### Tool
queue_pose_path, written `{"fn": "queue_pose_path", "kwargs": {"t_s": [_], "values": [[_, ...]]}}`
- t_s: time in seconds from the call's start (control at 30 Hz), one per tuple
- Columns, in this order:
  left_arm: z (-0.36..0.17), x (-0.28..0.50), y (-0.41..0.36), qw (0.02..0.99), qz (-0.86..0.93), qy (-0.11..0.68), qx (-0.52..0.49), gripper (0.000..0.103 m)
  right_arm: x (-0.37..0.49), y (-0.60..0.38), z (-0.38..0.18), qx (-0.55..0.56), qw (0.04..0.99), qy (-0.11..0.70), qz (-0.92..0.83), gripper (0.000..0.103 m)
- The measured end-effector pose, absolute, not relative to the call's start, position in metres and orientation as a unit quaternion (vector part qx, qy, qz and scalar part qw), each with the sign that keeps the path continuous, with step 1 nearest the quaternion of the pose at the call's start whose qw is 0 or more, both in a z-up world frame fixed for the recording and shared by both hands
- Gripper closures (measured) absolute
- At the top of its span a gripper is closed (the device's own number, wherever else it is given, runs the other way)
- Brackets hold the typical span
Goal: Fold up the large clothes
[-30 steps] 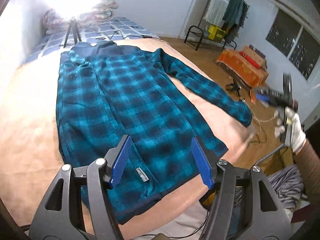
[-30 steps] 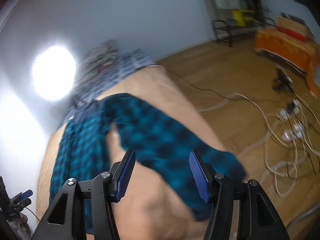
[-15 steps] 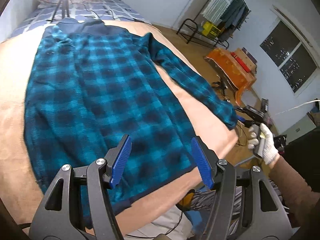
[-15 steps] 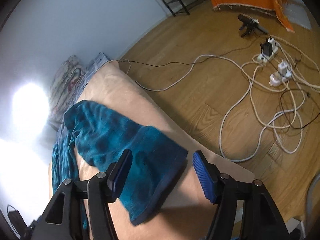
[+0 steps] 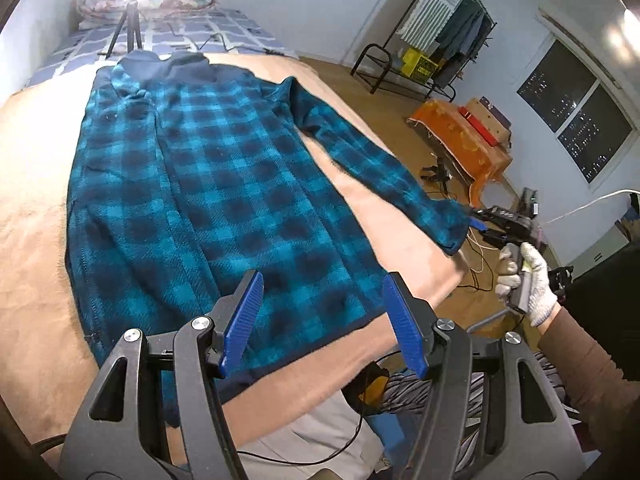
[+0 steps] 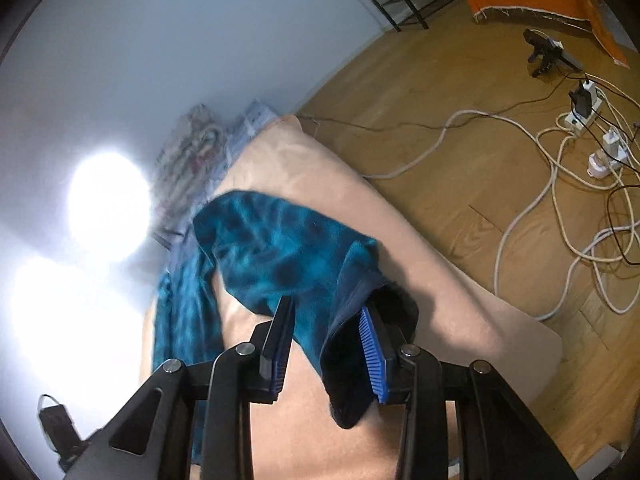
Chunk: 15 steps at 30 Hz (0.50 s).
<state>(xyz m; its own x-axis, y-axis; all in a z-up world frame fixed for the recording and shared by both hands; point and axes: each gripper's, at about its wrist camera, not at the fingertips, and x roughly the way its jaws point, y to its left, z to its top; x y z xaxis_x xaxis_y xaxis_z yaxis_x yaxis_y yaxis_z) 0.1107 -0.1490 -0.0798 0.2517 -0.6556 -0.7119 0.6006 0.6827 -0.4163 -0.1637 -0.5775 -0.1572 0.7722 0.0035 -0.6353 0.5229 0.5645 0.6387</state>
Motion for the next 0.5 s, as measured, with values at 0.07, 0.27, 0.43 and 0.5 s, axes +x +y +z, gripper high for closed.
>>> {"fn": "queue_pose_path", "kwargs": {"t_s": [0.07,0.27,0.43,0.5], "values": [[-0.071,0.104,-0.146,0.793,-0.403,0.455,-0.029,0.039,-0.162,-0.575,-0.161,0.434,0.829,0.313,-0.163,0.069],[-0.061,0.089,-0.137,0.804,-0.41,0.431,-0.018,0.039,-0.175,-0.581,-0.158,0.396,0.823,0.339,-0.224,0.058],[-0.078,0.096,-0.141,0.8,-0.404,0.444,-0.01,0.039,-0.185,-0.607,-0.174,0.44,0.813,0.304,-0.23,0.041],[-0.085,0.099,-0.144,0.798,-0.4,0.45,-0.005,0.039,-0.182,-0.615,-0.184,0.459,0.808,0.295,-0.222,0.041]]}}
